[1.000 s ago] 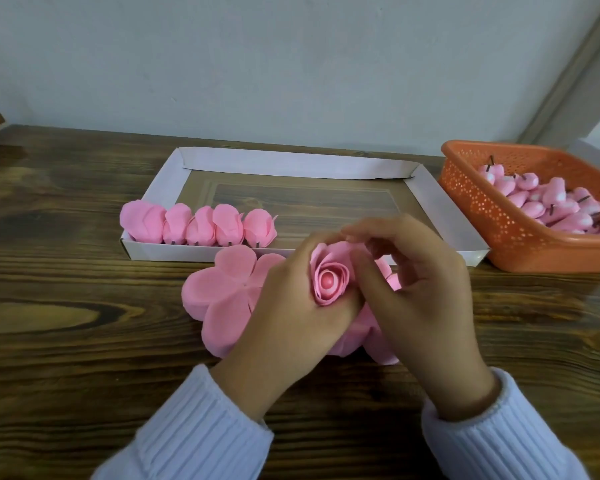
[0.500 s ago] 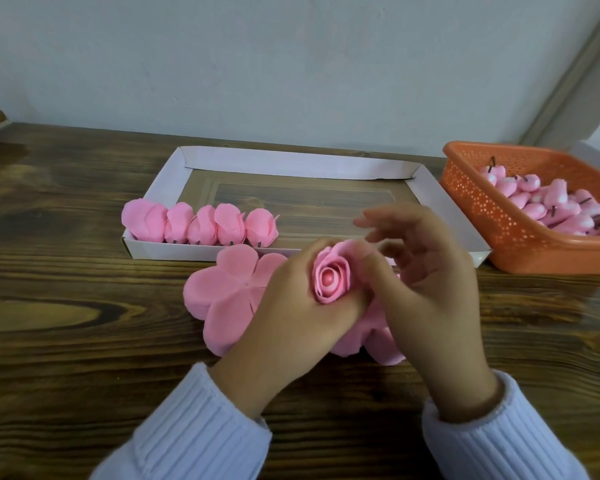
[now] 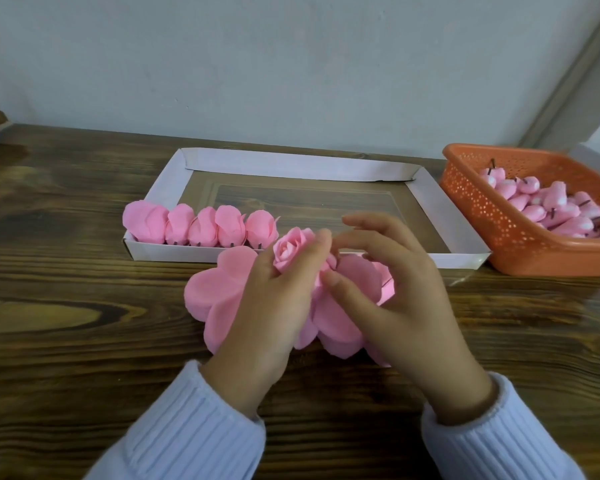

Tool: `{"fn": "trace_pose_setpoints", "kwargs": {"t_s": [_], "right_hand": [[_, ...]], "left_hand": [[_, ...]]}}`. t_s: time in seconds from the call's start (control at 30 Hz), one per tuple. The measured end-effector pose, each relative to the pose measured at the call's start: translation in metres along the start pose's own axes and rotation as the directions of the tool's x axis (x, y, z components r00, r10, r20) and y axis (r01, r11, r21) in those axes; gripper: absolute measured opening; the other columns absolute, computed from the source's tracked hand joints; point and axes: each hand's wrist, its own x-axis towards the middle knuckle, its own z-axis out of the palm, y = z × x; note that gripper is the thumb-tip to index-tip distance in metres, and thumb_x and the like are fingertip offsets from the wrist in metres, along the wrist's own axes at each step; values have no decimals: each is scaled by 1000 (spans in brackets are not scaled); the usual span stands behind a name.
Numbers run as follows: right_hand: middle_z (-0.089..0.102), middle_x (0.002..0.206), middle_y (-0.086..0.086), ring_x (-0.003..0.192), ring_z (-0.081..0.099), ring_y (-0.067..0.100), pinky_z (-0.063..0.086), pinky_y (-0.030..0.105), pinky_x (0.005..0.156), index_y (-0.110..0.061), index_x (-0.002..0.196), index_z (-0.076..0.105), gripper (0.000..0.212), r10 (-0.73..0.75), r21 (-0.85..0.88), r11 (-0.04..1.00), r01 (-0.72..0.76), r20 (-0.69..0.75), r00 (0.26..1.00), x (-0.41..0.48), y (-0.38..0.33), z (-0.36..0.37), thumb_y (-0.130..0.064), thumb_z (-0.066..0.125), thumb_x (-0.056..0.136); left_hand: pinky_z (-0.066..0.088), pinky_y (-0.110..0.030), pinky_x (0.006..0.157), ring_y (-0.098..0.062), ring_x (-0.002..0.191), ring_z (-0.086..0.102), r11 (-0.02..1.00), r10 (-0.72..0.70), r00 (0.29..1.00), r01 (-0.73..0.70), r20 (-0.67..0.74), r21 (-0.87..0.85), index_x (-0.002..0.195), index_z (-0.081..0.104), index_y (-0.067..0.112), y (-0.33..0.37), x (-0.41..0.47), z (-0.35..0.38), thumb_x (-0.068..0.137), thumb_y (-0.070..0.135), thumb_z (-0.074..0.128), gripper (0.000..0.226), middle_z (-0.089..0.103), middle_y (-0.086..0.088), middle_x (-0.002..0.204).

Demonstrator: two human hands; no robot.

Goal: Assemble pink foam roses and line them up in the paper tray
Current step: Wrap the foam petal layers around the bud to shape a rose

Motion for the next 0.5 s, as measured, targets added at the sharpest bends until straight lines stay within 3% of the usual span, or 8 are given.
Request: {"fn": "trace_pose_setpoints", "kwargs": {"t_s": [0.17,0.37,0.5], "right_hand": [[52,123,-8,125,46,7,40,21,99,-30,105,61,30,-102,-57,994,95,-127,987,-2,-1,4,-26,75,78],[51,130,-3,125,46,14,36,16,100,-38,103,61,30,-70,-60,996,66,-70,995,-6,-3,11,-35,73,76],[50,131,-6,124,47,13,42,25,98,-37,107,64,29,-25,-49,999,21,-65,998,-6,-1,11,-38,68,78]], "left_hand": [[58,-42,84,-22,92,73,999,-26,1000,26,-4,-44,83,71,17,4,-2,2,83,51,65,34,75,-10,91],[58,-26,68,-18,88,74,990,-22,1000,19,-17,-140,85,72,19,5,-5,4,69,53,60,39,76,-5,87],[59,-29,71,-22,91,73,992,6,998,3,69,-130,86,74,14,5,-4,3,81,41,72,27,75,-9,90]]}}
